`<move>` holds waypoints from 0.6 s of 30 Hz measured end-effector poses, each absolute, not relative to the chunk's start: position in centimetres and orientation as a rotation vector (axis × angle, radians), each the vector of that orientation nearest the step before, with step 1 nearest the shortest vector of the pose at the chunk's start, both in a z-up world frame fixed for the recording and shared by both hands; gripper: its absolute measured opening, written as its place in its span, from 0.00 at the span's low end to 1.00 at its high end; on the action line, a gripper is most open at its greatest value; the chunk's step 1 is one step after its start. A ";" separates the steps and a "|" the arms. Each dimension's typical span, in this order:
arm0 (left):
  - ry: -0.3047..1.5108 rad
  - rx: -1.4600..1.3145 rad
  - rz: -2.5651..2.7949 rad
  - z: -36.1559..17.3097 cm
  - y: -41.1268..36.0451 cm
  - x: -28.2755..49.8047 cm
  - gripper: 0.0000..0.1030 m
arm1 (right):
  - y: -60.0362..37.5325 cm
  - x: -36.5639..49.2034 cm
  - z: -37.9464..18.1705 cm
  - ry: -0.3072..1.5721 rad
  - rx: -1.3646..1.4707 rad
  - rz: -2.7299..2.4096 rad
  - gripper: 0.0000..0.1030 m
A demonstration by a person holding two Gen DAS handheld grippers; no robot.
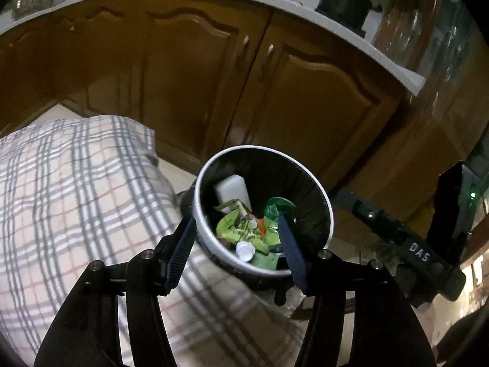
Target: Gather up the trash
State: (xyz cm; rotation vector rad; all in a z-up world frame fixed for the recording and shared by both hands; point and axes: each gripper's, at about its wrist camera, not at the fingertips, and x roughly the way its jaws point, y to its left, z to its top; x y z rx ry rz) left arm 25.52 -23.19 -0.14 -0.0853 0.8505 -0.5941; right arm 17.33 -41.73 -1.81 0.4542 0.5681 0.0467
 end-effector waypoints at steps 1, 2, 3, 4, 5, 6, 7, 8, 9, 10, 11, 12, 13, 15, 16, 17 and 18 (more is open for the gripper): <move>0.844 -0.092 -0.590 -0.1 -22.7 25.2 0.59 | -41.3 16.9 -1.5 0.559 0.449 0.051 0.76; 0.837 -0.102 -0.583 0.0 -22.1 24.8 0.59 | -41.0 16.6 -1.2 0.553 0.445 0.053 0.80; 0.830 -0.112 -0.579 0.2 -21.6 24.4 0.61 | -40.6 16.3 -1.0 0.545 0.442 0.055 0.83; 0.822 -0.120 -0.572 0.2 -21.0 23.9 0.62 | -40.1 15.8 -0.7 0.536 0.439 0.060 0.84; 0.814 -0.126 -0.565 0.3 -20.4 23.4 0.62 | -39.7 15.4 -0.5 0.527 0.436 0.067 0.87; 0.804 -0.133 -0.555 0.4 -19.7 22.9 0.62 | -39.2 15.1 -0.4 0.520 0.431 0.071 0.88; 0.795 -0.138 -0.548 0.4 -19.1 22.5 0.62 | -38.5 14.6 -0.1 0.512 0.423 0.075 0.89; 0.785 -0.141 -0.540 0.4 -18.5 21.9 0.62 | -38.1 14.2 0.0 0.505 0.417 0.079 0.90; 0.775 -0.145 -0.530 0.5 -17.8 21.3 0.62 | -37.6 13.8 0.1 0.498 0.411 0.083 0.91; 0.765 -0.151 -0.522 0.5 -17.2 20.8 0.62 | -37.0 13.4 0.2 0.490 0.406 0.085 0.91; 0.756 -0.158 -0.513 0.5 -16.5 20.3 0.62 | -36.5 12.9 0.3 0.482 0.401 0.086 0.92; 0.746 -0.168 -0.501 0.5 -15.7 19.6 0.63 | -36.0 12.5 0.3 0.476 0.397 0.087 0.93; 0.739 -0.173 -0.493 0.6 -15.2 19.1 0.64 | -35.5 12.0 0.3 0.471 0.393 0.090 0.94; 0.718 -0.182 -0.466 0.5 -13.7 17.8 0.65 | -34.6 11.3 0.3 0.467 0.379 0.092 0.95; 0.710 -0.184 -0.455 0.5 -13.0 17.3 0.66 | -34.1 10.9 0.2 0.465 0.369 0.090 0.95; 0.702 -0.186 -0.445 0.5 -12.4 16.8 0.67 | -33.6 10.6 0.2 0.463 0.357 0.084 0.96; 0.693 -0.187 -0.432 0.5 -11.7 16.3 0.68 | -33.3 10.4 0.2 0.462 0.349 0.080 0.97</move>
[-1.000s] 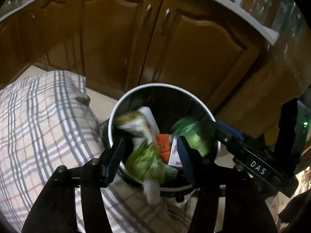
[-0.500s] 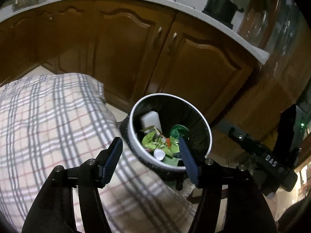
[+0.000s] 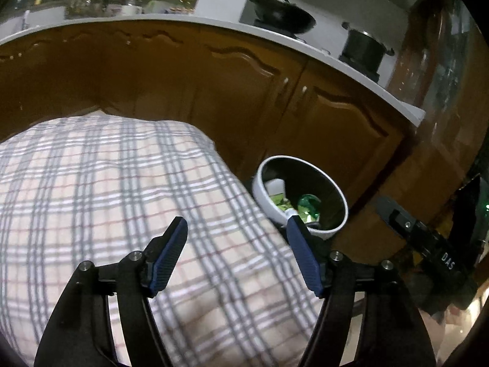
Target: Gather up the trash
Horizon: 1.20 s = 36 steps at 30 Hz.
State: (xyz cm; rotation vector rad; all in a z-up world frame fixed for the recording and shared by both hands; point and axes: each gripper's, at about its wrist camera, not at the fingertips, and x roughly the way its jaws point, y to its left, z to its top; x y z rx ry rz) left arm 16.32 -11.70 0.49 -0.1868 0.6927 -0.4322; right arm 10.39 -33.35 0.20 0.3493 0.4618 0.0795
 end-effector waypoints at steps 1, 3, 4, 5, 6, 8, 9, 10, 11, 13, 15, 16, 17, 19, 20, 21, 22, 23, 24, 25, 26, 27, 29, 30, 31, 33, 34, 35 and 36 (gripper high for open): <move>0.684 -0.187 -0.421 0.5 -11.2 15.9 0.69 | -32.8 10.2 0.3 0.459 0.335 0.073 0.97; 0.661 -0.182 -0.395 0.6 -10.2 15.0 0.74 | -32.1 9.6 0.5 0.447 0.310 0.066 0.97; 0.647 -0.180 -0.380 0.7 -9.6 14.6 0.76 | -31.6 9.1 0.7 0.436 0.292 0.062 0.97; 0.630 -0.181 -0.366 0.9 -9.1 14.1 0.77 | -31.2 8.7 1.0 0.420 0.269 0.059 0.98; 0.609 -0.182 -0.359 1.0 -8.7 13.5 0.78 | -30.7 8.0 1.2 0.405 0.250 0.056 0.98; 0.557 -0.166 -0.334 1.5 -8.0 12.1 0.83 | -29.9 6.6 1.8 0.354 0.199 0.045 1.00; 0.536 -0.156 -0.320 1.7 -7.8 11.6 0.89 | -29.6 5.9 2.1 0.327 0.177 0.041 1.00; 0.510 -0.145 -0.302 1.8 -7.6 10.9 0.97 | -29.2 5.2 2.3 0.297 0.151 0.037 1.00; 0.482 -0.133 -0.281 1.9 -7.5 10.2 1.00 | -28.9 4.6 2.3 0.274 0.126 0.027 1.00; 0.438 -0.105 -0.242 1.7 -7.4 8.9 1.00 | -28.5 3.9 2.2 0.258 0.098 0.015 1.00; 0.415 -0.072 -0.212 1.3 -7.4 8.0 1.00 | -28.2 3.5 1.7 0.257 0.091 0.017 1.00; 0.407 -0.060 -0.202 1.1 -7.4 7.6 1.00 | -28.1 3.3 1.3 0.260 0.090 0.024 1.00; 0.399 -0.051 -0.196 0.8 -7.4 7.3 1.00 | -28.0 3.1 1.1 0.262 0.089 0.029 1.00; 0.388 -0.038 -0.182 0.4 -7.3 6.7 1.00 | -27.8 2.9 0.7 0.260 0.080 0.027 1.00; 0.384 -0.036 -0.175 0.3 -7.3 6.5 1.00 | -27.7 2.9 0.5 0.260 0.075 0.024 1.00; 0.382 -0.034 -0.171 0.1 -7.2 6.4 1.00 | -27.5 2.7 0.4 0.258 0.074 0.024 1.00; 0.378 -0.031 -0.166 0.0 -7.2 6.1 1.00 | -27.5 2.6 0.3 0.257 0.072 0.024 1.00; 0.374 -0.026 -0.158 0.0 -7.2 6.0 1.00 | -27.5 2.6 0.1 0.256 0.071 0.019 1.00; 0.368 -0.017 -0.146 0.0 -7.2 5.9 1.00 | -27.4 2.4 -0.1 0.255 0.071 0.017 1.00; 0.364 -0.012 -0.135 -0.1 -7.3 5.7 1.00 | -27.4 2.3 -0.2 0.254 0.071 0.014 1.00; 0.363 -0.011 -0.130 -0.1 -7.2 5.6 1.00 | -27.4 2.3 -0.4 0.256 0.073 0.012 1.00; 0.364 -0.016 -0.130 -0.2 -7.1 5.6 1.00 | -27.4 2.3 -0.5 0.257 0.074 0.012 1.00; 0.369 -0.022 -0.124 -0.4 -7.0 5.6 1.00 | -27.4 2.3 -0.7 0.258 0.075 0.011 1.00; 0.373 -0.021 -0.123 -0.5 -7.0 5.7 1.00 | -27.3 2.3 -0.8 0.258 0.075 0.011 1.00; 0.376 -0.019 -0.118 -0.6 -7.0 5.7 1.00 | -27.3 2.3 -0.9 0.259 0.076 0.013 1.00; 0.380 -0.016 -0.117 -0.8 -7.1 5.7 1.00 | -27.3 2.4 -1.0 0.264 0.075 0.014 1.00; 0.382 -0.015 -0.119 -0.8 -7.1 5.7 1.00 | -27.3 2.5 -1.0 0.265 0.075 0.015 1.00; 0.382 -0.012 -0.117 -0.8 -7.1 5.6 1.00 | -27.3 2.4 -1.0 0.264 0.077 0.014 1.00; 0.380 -0.010 -0.115 -0.8 -7.2 5.6 1.00 | -27.3 2.4 -1.0 0.263 0.077 0.015 1.00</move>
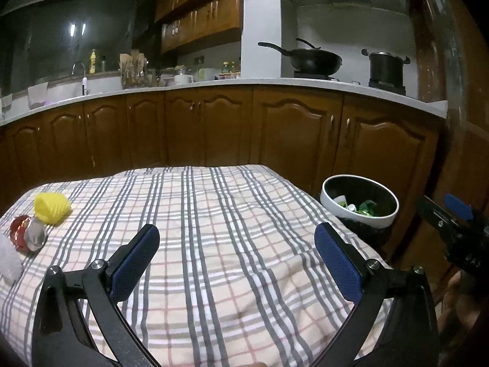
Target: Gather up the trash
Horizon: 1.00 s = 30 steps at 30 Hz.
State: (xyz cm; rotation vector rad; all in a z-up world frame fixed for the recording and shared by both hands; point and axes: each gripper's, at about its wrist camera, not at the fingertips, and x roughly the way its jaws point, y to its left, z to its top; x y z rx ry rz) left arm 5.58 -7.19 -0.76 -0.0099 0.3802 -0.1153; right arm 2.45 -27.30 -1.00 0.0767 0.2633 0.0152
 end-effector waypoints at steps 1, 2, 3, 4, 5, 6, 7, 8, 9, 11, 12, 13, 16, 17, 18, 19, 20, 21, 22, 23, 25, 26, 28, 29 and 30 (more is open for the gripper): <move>0.378 -0.008 -0.114 -0.8 -7.2 5.5 1.00 | -27.3 2.5 -1.0 0.264 0.077 0.017 1.00; 0.376 -0.006 -0.111 -0.7 -7.2 5.4 1.00 | -27.3 2.5 -1.0 0.265 0.078 0.017 1.00; 0.378 -0.007 -0.113 -0.7 -7.2 5.5 1.00 | -27.3 2.5 -1.1 0.266 0.079 0.017 1.00; 0.379 -0.009 -0.111 -0.7 -7.2 5.5 1.00 | -27.3 2.5 -1.1 0.269 0.082 0.019 1.00; 0.380 -0.010 -0.110 -0.7 -7.2 5.5 1.00 | -27.3 2.5 -1.1 0.271 0.084 0.021 1.00; 0.380 -0.011 -0.112 -0.7 -7.1 5.4 1.00 | -27.3 2.4 -1.2 0.270 0.085 0.021 1.00; 0.380 -0.010 -0.111 -0.7 -7.1 5.4 1.00 | -27.3 2.4 -1.1 0.269 0.086 0.022 1.00; 0.379 -0.009 -0.109 -0.7 -7.2 5.4 1.00 | -27.4 2.4 -1.1 0.269 0.087 0.022 1.00; 0.379 -0.009 -0.110 -0.7 -7.1 5.4 1.00 | -27.4 2.4 -1.1 0.269 0.087 0.022 1.00; 0.376 -0.005 -0.107 -0.7 -7.1 5.4 1.00 | -27.3 2.3 -1.2 0.266 0.088 0.025 1.00; 0.375 -0.004 -0.106 -0.7 -7.1 5.4 1.00 | -27.4 2.3 -1.2 0.266 0.088 0.025 1.00; 0.376 -0.005 -0.107 -0.7 -7.1 5.4 1.00 | -27.3 2.3 -1.2 0.267 0.089 0.024 1.00; 0.372 -0.005 -0.104 -0.6 -7.1 5.3 1.00 | -27.4 2.3 -1.2 0.266 0.093 0.027 1.00; 0.372 -0.004 -0.103 -0.6 -7.1 5.3 1.00 | -27.4 2.3 -1.2 0.266 0.095 0.029 1.00; 0.371 -0.004 -0.104 -0.5 -7.1 5.2 1.00 | -27.4 2.2 -1.2 0.264 0.096 0.031 1.00; 0.369 -0.005 -0.105 -0.5 -7.1 5.2 1.00 | -27.4 2.2 -1.2 0.264 0.096 0.031 1.00; 0.369 -0.004 -0.104 -0.5 -7.1 5.2 1.00 | -27.4 2.2 -1.2 0.266 0.096 0.031 1.00; 0.369 -0.004 -0.103 -0.5 -7.1 5.2 1.00 | -27.4 2.2 -1.2 0.265 0.097 0.033 1.00; 0.368 -0.004 -0.103 -0.5 -7.1 5.1 1.00 | -27.4 2.1 -1.2 0.266 0.098 0.035 1.00; 0.368 -0.004 -0.103 -0.5 -7.1 5.1 1.00 | -27.4 2.1 -1.2 0.266 0.097 0.037 1.00; 0.366 -0.006 -0.100 -0.4 -7.2 5.1 1.00 | -27.3 2.0 -1.1 0.266 0.094 0.039 1.00; 0.366 -0.006 -0.101 -0.4 -7.2 5.1 1.00 | -27.2 1.9 -1.1 0.266 0.094 0.039 1.00; 0.366 -0.006 -0.100 -0.4 -7.2 5.1 1.00 | -27.2 1.9 -1.0 0.266 0.095 0.043 1.00; 0.366 -0.004 -0.101 -0.4 -7.2 5.1 1.00 | -27.2 1.9 -1.0 0.265 0.096 0.044 1.00; 0.367 -0.005 -0.098 -0.4 -7.3 5.1 1.00 | -27.3 2.0 -0.9 0.265 0.096 0.045 1.00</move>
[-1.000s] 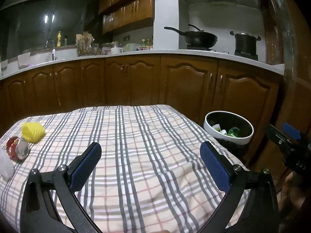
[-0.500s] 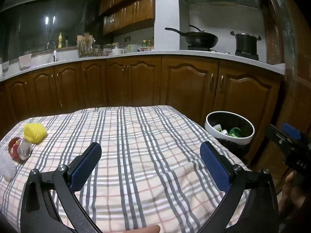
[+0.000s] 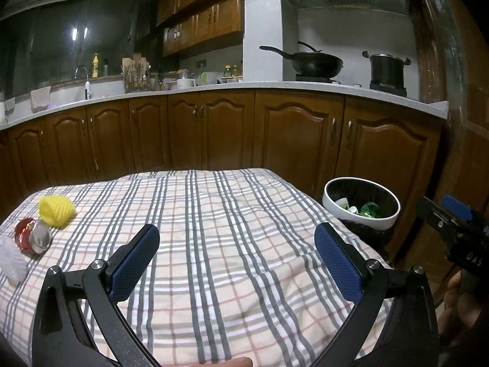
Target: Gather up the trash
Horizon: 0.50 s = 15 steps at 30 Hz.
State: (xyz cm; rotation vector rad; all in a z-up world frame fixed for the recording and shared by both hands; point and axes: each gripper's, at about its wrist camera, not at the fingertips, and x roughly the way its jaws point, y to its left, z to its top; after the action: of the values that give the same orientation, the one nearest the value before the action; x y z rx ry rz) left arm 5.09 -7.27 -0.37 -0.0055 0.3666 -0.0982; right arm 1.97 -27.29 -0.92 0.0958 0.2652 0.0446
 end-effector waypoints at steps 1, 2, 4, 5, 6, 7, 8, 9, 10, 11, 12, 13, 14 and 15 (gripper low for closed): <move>0.368 -0.006 -0.098 -0.4 -7.3 5.1 1.00 | -27.3 2.0 -0.9 0.266 0.096 0.045 1.00; 0.369 -0.006 -0.100 -0.3 -7.3 5.1 1.00 | -27.3 2.0 -0.9 0.266 0.096 0.045 1.00; 0.364 -0.003 -0.095 -0.2 -7.2 5.1 1.00 | -27.3 1.9 -0.9 0.265 0.098 0.045 1.00; 0.363 0.000 -0.093 -0.2 -7.3 5.1 1.00 | -27.3 1.9 -0.9 0.265 0.099 0.045 1.00; 0.362 0.002 -0.093 -0.2 -7.2 5.1 1.00 | -27.3 1.9 -0.9 0.266 0.098 0.044 1.00; 0.362 0.002 -0.094 -0.3 -7.2 5.0 1.00 | -27.3 1.9 -0.9 0.266 0.099 0.045 1.00; 0.362 0.003 -0.095 -0.3 -7.2 5.0 1.00 | -27.4 1.9 -0.9 0.265 0.099 0.045 1.00; 0.361 0.004 -0.093 -0.3 -7.2 5.0 1.00 | -27.3 1.8 -0.9 0.263 0.101 0.046 1.00; 0.360 0.004 -0.092 -0.3 -7.2 5.0 1.00 | -27.4 2.0 -0.9 0.263 0.100 0.046 1.00; 0.360 0.004 -0.091 -0.3 -7.2 5.0 1.00 | -27.4 2.1 -0.8 0.263 0.101 0.047 1.00; 0.359 0.003 -0.093 -0.2 -7.2 5.0 1.00 | -27.2 2.0 -0.7 0.262 0.100 0.048 1.00; 0.359 0.004 -0.096 -0.3 -7.1 5.0 1.00 | -27.2 2.0 -0.7 0.261 0.100 0.048 1.00; 0.358 0.005 -0.094 -0.3 -7.2 5.0 1.00 | -27.2 2.0 -0.7 0.260 0.100 0.049 1.00; 0.358 0.005 -0.093 -0.3 -7.2 5.0 1.00 | -27.2 1.9 -0.7 0.259 0.101 0.050 1.00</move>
State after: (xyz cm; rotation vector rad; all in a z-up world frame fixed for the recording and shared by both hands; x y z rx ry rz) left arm 4.99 -7.16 -0.27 0.0053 0.3578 -0.0931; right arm 1.94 -27.15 -0.67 0.1007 0.2585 0.0499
